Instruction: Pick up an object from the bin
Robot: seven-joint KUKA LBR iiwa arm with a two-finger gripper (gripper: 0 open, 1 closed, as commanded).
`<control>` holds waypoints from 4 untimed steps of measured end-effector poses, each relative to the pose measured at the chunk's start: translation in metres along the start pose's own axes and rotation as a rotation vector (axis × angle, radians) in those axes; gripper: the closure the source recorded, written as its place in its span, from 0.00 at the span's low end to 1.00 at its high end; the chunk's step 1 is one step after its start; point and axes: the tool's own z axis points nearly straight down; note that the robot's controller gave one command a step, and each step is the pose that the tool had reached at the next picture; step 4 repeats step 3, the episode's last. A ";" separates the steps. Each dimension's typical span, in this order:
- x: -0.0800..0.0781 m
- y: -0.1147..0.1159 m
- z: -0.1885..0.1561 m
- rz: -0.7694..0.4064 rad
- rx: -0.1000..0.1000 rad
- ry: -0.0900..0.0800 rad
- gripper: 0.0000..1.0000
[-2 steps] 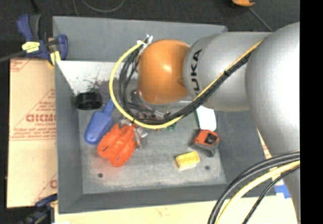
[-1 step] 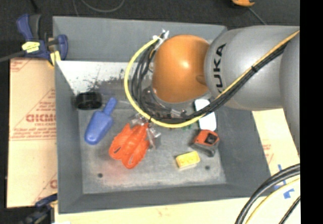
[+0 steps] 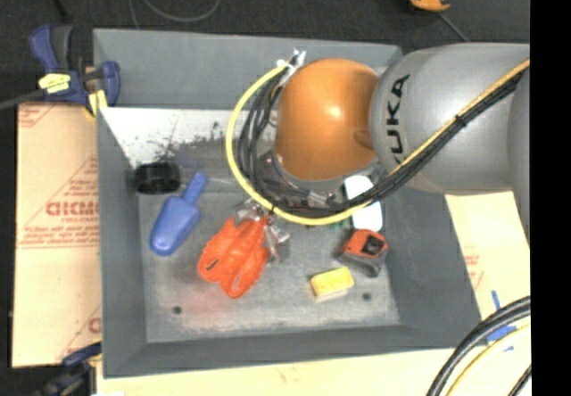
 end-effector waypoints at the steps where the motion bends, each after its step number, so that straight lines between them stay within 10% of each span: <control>1: 0.002 0.001 -0.029 -0.057 0.005 -0.011 1.00; 4: 0.006 -0.016 -0.036 -0.113 0.003 -0.008 1.00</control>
Offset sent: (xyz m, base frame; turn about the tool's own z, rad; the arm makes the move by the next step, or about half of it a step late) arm 0.0053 -0.0255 0.1343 -0.0594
